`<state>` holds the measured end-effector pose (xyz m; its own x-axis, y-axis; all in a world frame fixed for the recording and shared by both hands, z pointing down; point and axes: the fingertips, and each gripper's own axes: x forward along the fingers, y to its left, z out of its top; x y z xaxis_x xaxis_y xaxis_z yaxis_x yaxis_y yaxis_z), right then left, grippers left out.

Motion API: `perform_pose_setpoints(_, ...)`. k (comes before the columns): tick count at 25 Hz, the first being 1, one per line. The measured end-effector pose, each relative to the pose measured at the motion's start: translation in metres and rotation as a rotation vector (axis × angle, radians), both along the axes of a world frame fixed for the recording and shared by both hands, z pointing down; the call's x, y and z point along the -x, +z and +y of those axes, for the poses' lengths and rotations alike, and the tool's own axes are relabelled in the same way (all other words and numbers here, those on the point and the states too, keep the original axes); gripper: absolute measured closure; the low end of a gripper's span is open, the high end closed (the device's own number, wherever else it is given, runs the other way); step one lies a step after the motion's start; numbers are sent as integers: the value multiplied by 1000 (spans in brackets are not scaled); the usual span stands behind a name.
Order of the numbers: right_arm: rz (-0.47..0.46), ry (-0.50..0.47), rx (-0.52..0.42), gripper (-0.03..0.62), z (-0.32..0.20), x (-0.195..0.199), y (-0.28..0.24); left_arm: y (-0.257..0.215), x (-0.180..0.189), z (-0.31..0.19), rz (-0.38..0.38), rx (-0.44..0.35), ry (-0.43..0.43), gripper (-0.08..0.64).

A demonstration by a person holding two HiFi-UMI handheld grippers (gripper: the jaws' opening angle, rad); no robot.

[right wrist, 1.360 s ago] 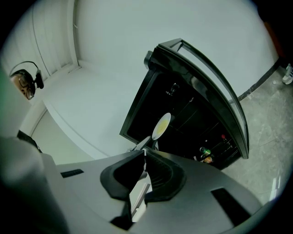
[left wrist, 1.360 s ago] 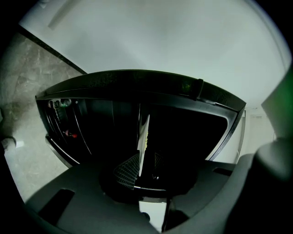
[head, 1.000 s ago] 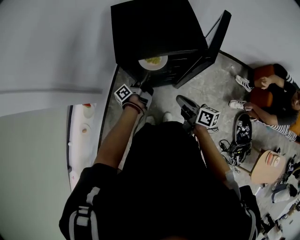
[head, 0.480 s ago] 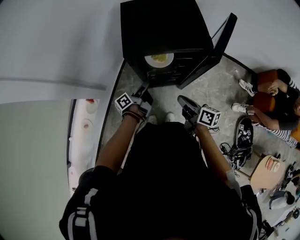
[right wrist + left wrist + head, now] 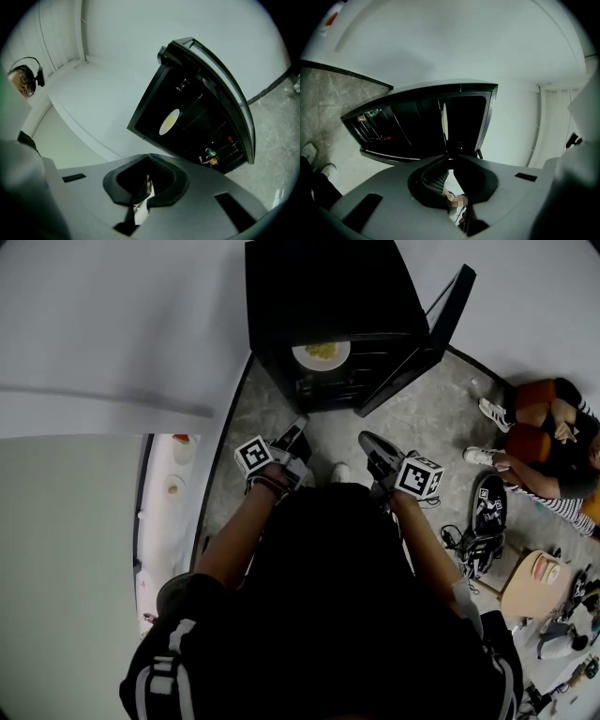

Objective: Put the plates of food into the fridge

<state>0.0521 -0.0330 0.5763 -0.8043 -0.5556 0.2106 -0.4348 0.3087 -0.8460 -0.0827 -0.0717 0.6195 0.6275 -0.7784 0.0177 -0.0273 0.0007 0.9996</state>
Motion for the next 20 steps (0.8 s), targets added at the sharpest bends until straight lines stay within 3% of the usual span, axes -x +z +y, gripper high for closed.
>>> perform_pose_setpoints(7, 6, -48, 0, 568, 14, 12, 0, -11, -11, 24, 20, -36, 63, 514)
perform_pose_setpoints(20, 27, -59, 2, 568, 29, 21, 0, -16, -6, 68, -39, -52, 125, 515)
